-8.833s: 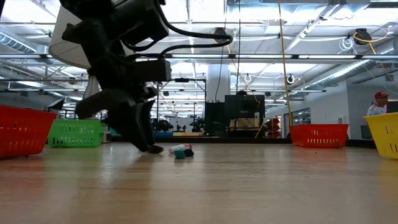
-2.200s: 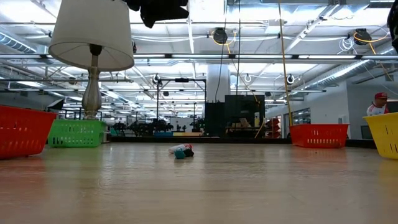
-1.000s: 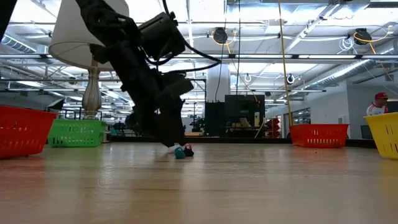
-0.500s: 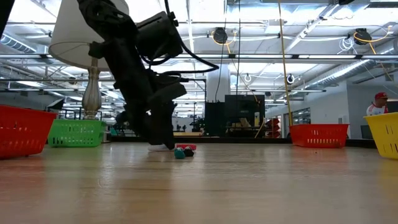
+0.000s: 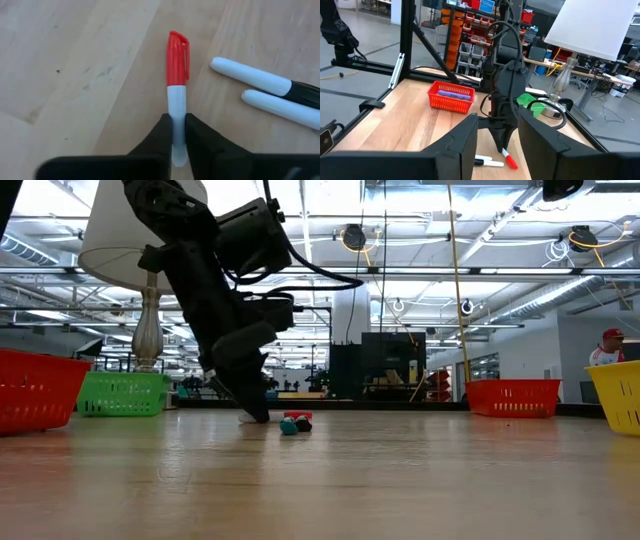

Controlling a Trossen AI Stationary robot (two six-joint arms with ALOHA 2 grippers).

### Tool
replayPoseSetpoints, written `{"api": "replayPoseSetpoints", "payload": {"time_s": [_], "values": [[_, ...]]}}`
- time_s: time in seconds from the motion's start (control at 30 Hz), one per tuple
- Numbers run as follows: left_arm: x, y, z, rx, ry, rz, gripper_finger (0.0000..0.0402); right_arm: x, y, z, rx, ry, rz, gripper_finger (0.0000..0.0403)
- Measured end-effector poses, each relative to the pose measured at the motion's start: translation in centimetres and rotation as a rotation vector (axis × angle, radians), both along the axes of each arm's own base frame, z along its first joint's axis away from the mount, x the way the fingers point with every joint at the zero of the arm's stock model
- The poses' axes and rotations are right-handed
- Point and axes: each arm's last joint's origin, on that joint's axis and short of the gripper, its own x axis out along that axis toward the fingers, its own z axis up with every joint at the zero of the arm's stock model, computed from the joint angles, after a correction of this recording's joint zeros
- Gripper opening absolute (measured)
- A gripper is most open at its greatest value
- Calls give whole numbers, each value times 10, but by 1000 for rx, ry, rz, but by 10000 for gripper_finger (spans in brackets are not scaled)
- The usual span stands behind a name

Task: Pick & Place Markers
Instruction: Put the red highlighter pen into the yellow basket

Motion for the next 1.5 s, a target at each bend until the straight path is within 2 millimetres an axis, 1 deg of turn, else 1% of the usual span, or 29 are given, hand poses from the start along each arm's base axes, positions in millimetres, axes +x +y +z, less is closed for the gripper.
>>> {"api": "replayPoseSetpoints", "payload": {"time_s": [0.03,0.13,0.27,0.33,0.43,0.47,0.57,0.6,0.67,0.8,0.9,1.0,1.1,1.2,1.3,1.4,1.5], "values": [[0,0,0,9,-2,3,28,0,0,0,0,0,0,130],[2,0,1,26,-25,-12,23,0,0,0,0,0,0,130],[6,-7,13,76,-111,-79,24,0,0,0,0,0,-2,130],[6,-11,26,103,-176,-130,24,0,0,0,-3,3,-2,130],[18,-23,61,188,-424,-276,24,1,-2,-1,-7,7,-13,130],[19,-28,69,228,-495,-340,24,2,-2,-1,-7,8,-20,130],[24,-39,87,296,-734,-546,24,6,-5,-3,-12,15,-43,130],[23,-40,91,297,-804,-590,24,7,-6,-4,-10,18,-50,130],[24,-36,101,286,-950,-637,24,10,-7,-6,-12,27,-67,130],[22,-26,102,205,-1167,-719,24,19,-11,-12,-4,46,-112,130],[21,-24,104,166,-1284,-783,24,31,-16,-17,11,43,-160,130],[22,-25,103,163,-1282,-788,24,48,-17,-21,11,9,-104,130],[22,-28,103,161,-1285,-797,24,63,-17,-19,44,-94,-27,130],[21,-31,103,152,-1280,-805,24,74,-17,-21,25,-177,51,130],[21,-33,102,145,-1274,-810,24,85,-18,-26,12,-183,113,134],[21,-33,101,141,-1262,-809,24,101,-16,-28,23,-163,174,154],[21,-33,101,138,-1256,-808,24,116,-12,-27,12,-144,193,192]]}}
